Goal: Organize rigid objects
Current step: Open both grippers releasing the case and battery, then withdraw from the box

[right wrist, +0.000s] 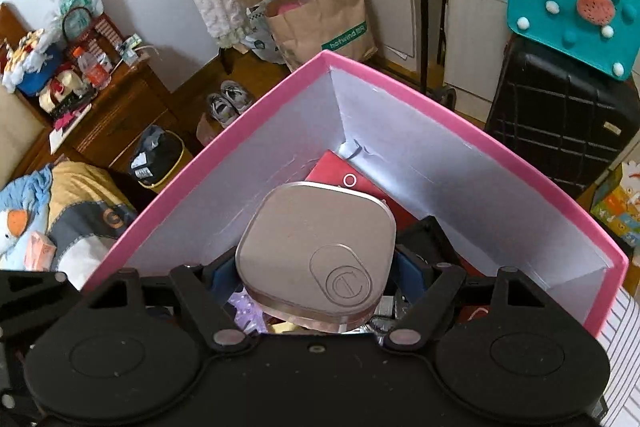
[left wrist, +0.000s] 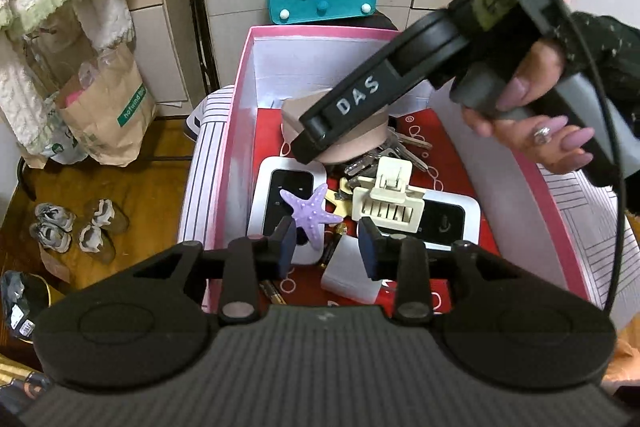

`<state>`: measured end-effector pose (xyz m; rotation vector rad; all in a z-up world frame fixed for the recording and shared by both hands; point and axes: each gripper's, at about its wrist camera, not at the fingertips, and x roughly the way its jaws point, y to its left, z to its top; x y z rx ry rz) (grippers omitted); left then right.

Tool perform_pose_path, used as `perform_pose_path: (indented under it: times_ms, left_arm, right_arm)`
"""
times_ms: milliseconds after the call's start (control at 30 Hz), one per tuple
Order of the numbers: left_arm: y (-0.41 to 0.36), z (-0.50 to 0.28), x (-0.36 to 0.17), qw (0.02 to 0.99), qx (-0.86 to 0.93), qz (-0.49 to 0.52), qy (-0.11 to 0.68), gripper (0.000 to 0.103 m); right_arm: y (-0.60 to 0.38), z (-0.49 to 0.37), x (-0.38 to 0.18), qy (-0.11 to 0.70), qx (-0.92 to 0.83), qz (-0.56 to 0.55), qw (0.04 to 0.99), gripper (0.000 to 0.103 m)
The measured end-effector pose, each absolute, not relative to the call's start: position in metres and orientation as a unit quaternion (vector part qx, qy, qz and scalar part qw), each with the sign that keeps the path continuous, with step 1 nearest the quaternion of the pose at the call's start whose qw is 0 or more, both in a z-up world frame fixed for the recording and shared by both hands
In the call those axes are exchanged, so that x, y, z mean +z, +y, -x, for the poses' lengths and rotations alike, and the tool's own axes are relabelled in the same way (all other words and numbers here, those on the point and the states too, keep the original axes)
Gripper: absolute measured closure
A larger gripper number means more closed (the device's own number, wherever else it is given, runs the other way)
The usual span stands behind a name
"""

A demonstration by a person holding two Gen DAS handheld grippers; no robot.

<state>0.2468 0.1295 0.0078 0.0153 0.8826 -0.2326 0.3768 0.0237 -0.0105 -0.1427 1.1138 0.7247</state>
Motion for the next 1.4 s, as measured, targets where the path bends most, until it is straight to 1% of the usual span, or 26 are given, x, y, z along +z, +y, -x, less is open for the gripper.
perform_pose_path:
  times_ms: [33,67,100,133,267,400,733,900,1000,1033,1233,1333,1400]
  left_arm:
    - [0.129,-0.246,0.008,0.898,-0.111,-0.006,0.426,0.068]
    - [0.129,-0.246,0.008,0.898,-0.112,-0.006,0.426,0.067]
    - [0.129,-0.246,0.008,0.898,-0.113,-0.004,0.426,0.064]
    - [0.13,-0.245,0.008,0.898,-0.113,-0.003,0.426,0.062]
    - [0.127,-0.243,0.011,0.897,-0.112,-0.004,0.427,0.062]
    - [0.124,-0.238,0.017,0.898,-0.111,-0.003,0.427,0.057]
    - [0.095,-0.207,0.045,0.911,-0.115,-0.021,0.396,0.048]
    - [0.068,-0.185,0.059,0.915,-0.133,-0.028,0.38,0.042]
    - [0.046,-0.168,0.067,0.921,-0.158,-0.04,0.355,0.033]
    - [0.038,-0.163,0.07,0.922,-0.166,-0.044,0.348,0.032]
    - [-0.014,-0.142,0.079,0.918,-0.224,-0.065,0.322,0.026]
    - [-0.043,-0.14,0.077,0.916,-0.246,-0.072,0.309,0.026]
    - [-0.061,-0.143,0.073,0.916,-0.258,-0.066,0.301,0.023]
  right_arm:
    - [0.023,-0.376,-0.01,0.51,0.339,0.065,0.788,0.018]
    - [0.022,-0.374,-0.008,0.504,0.34,0.061,0.792,0.015]
    - [0.02,-0.373,-0.006,0.499,0.342,0.057,0.794,0.014]
    - [0.017,-0.372,-0.002,0.493,0.345,0.051,0.797,0.014]
    - [0.002,-0.354,0.016,0.464,0.356,0.049,0.81,0.014]
    - [-0.022,-0.326,0.038,0.428,0.364,0.048,0.826,0.014]
    - [-0.099,-0.254,0.077,0.343,0.366,0.028,0.865,0.014]
    - [-0.146,-0.221,0.081,0.297,0.369,0.001,0.881,0.014]
    - [-0.168,-0.204,0.082,0.281,0.362,0.011,0.889,0.014]
    - [-0.176,-0.199,0.082,0.277,0.355,0.017,0.893,0.014]
    - [-0.219,-0.176,0.081,0.258,0.327,0.04,0.908,0.012]
    - [-0.238,-0.173,0.079,0.256,0.316,0.037,0.913,0.011]
    - [-0.25,-0.176,0.074,0.26,0.303,0.028,0.916,0.011]
